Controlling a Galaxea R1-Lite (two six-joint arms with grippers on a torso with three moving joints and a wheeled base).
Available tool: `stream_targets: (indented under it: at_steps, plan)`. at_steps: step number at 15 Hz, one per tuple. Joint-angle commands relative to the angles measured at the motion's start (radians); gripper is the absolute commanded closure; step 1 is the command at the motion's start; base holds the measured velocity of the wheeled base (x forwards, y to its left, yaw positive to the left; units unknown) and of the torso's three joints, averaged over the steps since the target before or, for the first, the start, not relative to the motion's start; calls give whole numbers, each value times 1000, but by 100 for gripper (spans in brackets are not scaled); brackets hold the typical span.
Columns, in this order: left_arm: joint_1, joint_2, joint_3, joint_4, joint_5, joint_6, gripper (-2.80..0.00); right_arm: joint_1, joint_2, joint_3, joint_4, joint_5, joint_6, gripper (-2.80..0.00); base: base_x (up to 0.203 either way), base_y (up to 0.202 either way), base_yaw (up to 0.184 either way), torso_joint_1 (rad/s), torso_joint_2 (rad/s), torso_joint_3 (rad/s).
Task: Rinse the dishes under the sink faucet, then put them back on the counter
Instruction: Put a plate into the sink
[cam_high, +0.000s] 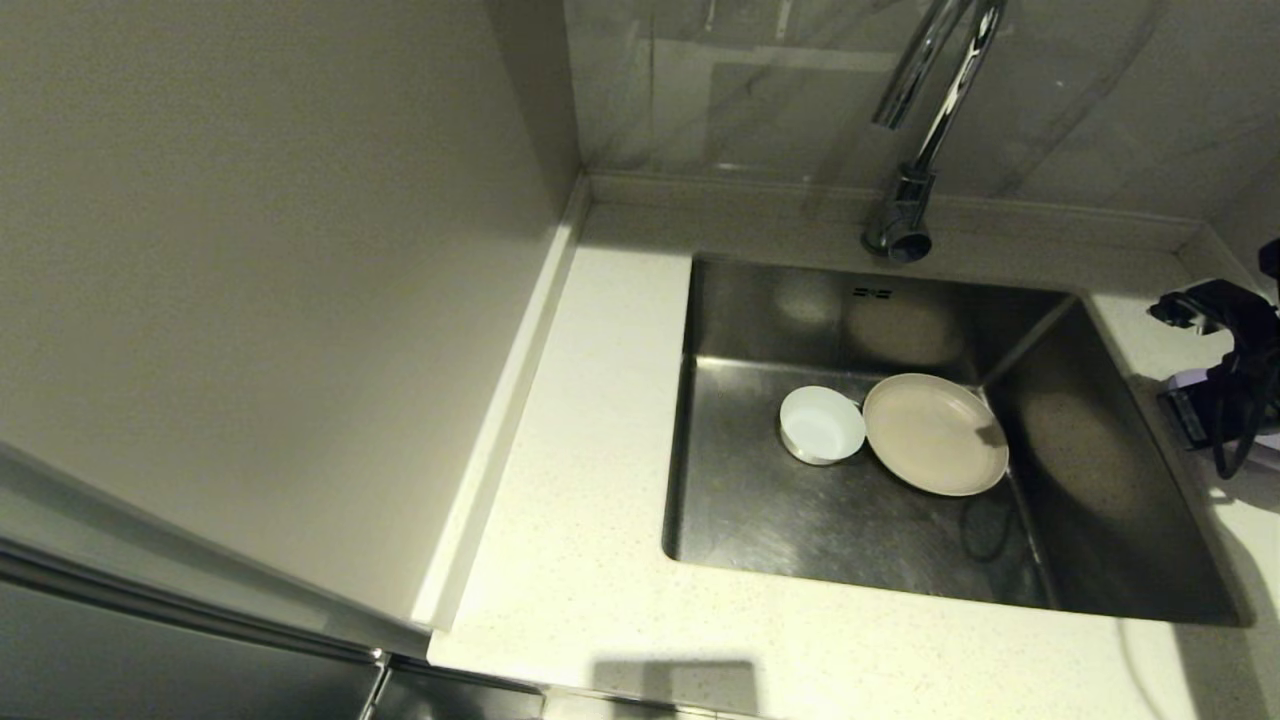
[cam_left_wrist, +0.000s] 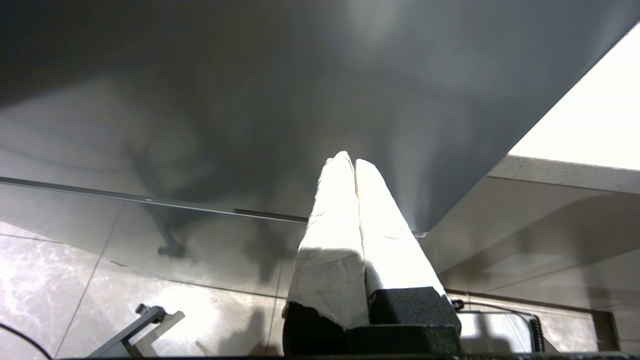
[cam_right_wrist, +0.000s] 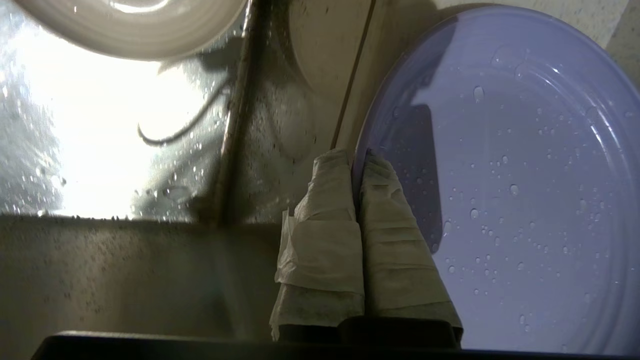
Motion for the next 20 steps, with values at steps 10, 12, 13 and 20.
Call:
stream_targets:
  at_steps: [10,12,13,20]
  plan:
    - [0,-2,0,-1,0,-1,0,231,-226,210,-142,-2,-25,0,0,0,0,0,0,0]
    - [0,-2,0,-1,0,-1,0,312,-269,239,-143,-3,-25,0,0,0,0,0,0,0]
    - [0,-2,0,-1,0,-1,0,352,-288,253,-143,-6,-25,0,0,0,0,0,0,0]
    - [0,-2,0,-1,0,-1,0,567,-395,399,-143,-46,-25,0,0,0,0,0,0,0]
